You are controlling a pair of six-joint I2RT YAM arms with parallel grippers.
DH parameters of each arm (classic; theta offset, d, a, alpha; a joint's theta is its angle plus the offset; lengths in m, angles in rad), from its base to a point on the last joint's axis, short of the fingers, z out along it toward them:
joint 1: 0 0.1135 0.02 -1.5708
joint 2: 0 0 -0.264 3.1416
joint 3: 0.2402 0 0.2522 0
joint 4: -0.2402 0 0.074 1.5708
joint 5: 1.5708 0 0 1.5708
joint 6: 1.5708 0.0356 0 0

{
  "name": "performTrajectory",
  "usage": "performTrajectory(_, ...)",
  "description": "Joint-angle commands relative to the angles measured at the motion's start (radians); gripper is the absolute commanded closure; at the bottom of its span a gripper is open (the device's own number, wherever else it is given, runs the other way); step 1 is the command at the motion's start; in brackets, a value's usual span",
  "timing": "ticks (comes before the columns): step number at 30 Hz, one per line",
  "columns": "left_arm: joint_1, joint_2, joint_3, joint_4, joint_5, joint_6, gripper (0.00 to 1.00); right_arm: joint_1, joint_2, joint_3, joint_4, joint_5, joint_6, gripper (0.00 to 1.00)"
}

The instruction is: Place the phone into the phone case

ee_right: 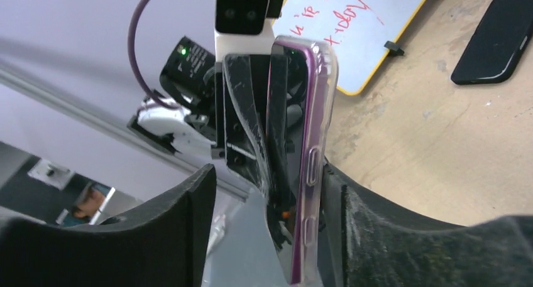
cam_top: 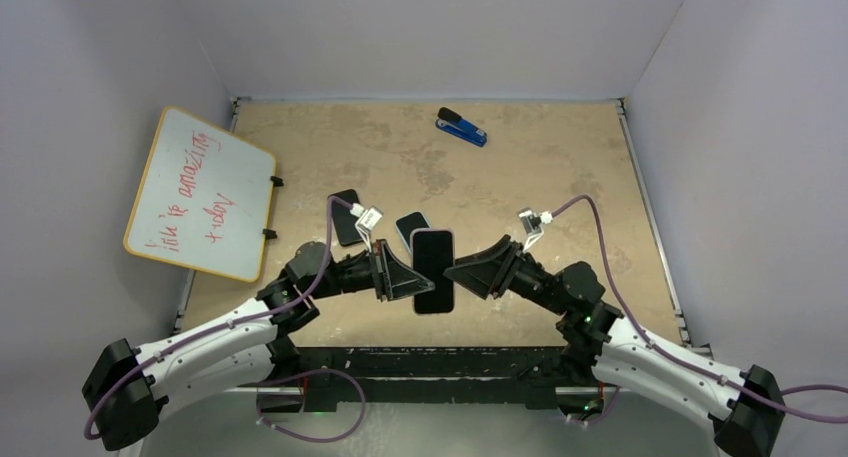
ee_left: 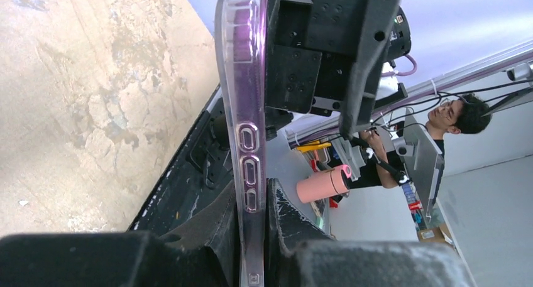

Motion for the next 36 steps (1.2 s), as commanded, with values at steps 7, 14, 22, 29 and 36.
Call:
performTrajectory(7, 0.007, -0.031, -0.011, 0.175, -0.021, 0.002, 1.0, 0.006, -0.053, -0.054, -0.054, -0.183, -0.045, 0.22)
performTrajectory(14, 0.007, -0.001, -0.016, 0.226, -0.013, 0.005, 1.0, 0.006, 0.05, -0.055, 0.032, -0.239, -0.032, 0.4)
performTrajectory(22, 0.007, -0.012, -0.025, 0.177, -0.056, 0.044, 1.0, 0.006, 0.079, -0.072, 0.053, -0.244, 0.016, 0.78)
performTrajectory(29, 0.007, -0.071, 0.03, -0.099, -0.126, 0.194, 1.0, 0.006, 0.031, -0.043, -0.09, -0.189, 0.018, 1.0)
performTrajectory(36, 0.007, -0.088, 0.051, -0.114, 0.03, 0.228, 1.0, 0.006, 0.024, 0.008, -0.131, -0.197, -0.029, 0.49)
